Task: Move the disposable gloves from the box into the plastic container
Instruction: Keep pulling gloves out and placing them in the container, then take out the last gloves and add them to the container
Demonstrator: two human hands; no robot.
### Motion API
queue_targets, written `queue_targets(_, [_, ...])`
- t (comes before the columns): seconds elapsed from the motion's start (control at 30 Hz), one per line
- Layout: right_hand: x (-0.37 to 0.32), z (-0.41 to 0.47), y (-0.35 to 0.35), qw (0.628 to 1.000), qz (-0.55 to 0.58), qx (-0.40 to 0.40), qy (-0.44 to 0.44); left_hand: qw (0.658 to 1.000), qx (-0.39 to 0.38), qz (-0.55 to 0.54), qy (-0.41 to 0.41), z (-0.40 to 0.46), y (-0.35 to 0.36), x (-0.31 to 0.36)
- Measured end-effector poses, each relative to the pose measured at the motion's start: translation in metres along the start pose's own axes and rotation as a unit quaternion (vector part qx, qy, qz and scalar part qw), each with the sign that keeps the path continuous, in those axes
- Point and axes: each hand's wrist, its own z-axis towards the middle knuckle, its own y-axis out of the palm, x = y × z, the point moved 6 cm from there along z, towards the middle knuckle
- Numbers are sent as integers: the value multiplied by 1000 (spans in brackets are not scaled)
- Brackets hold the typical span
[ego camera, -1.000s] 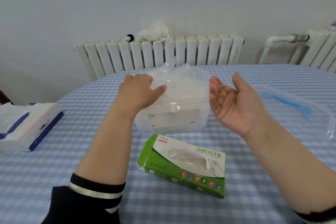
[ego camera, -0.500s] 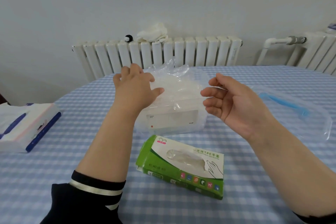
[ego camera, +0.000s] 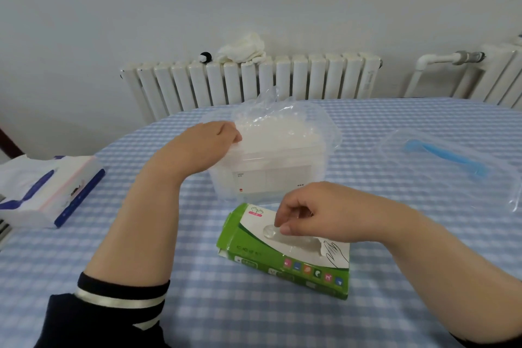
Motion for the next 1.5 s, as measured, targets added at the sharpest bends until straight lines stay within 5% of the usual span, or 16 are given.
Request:
queue_targets(0.2, [6, 5, 9, 997, -67, -19, -14, 976, 102, -184, 64, -3, -22, -5])
queue_targets(0.33, [9, 10, 17, 996, -73, -34, -33, 895, 299, -304, 134, -14, -43, -14])
queue_targets(0.43, [13, 13, 27, 993, -85, -69, -31, 869, 357, -286, 189, -32, -39, -11])
queue_targets(0.53, [14, 18, 33, 991, -108, -75, -30, 918, 298, -175, 194, -39, -28, -8])
queue_targets(0.7, [13, 24, 37, 992, -111, -41, -43, 989, 74, -50, 118, -32, -4, -14])
queue_targets(0.93, [15, 32, 40, 993, -92, 36, -65, 987, -69, 140, 32, -25, 17, 8])
queue_targets(1.1, [14, 31, 37, 995, -54, 36, -71, 979, -120, 163, -19, -8, 20, 22])
queue_targets(1.17, [16, 31, 32, 997, -9, 31, -64, 990, -67, 125, 8, -3, 16, 31])
queue_targets(1.23, [17, 30, 26, 997, 36, 33, -63, 993, 68, 61, 74, -4, 3, 37])
queue_targets(1.37, [20, 29, 17, 994, 91, 32, -45, 900, 371, 23, 227, -41, -18, 43])
queue_targets(1.5, [23, 26, 19, 995, 87, -11, -37, 881, 375, 41, 286, -68, -3, 42])
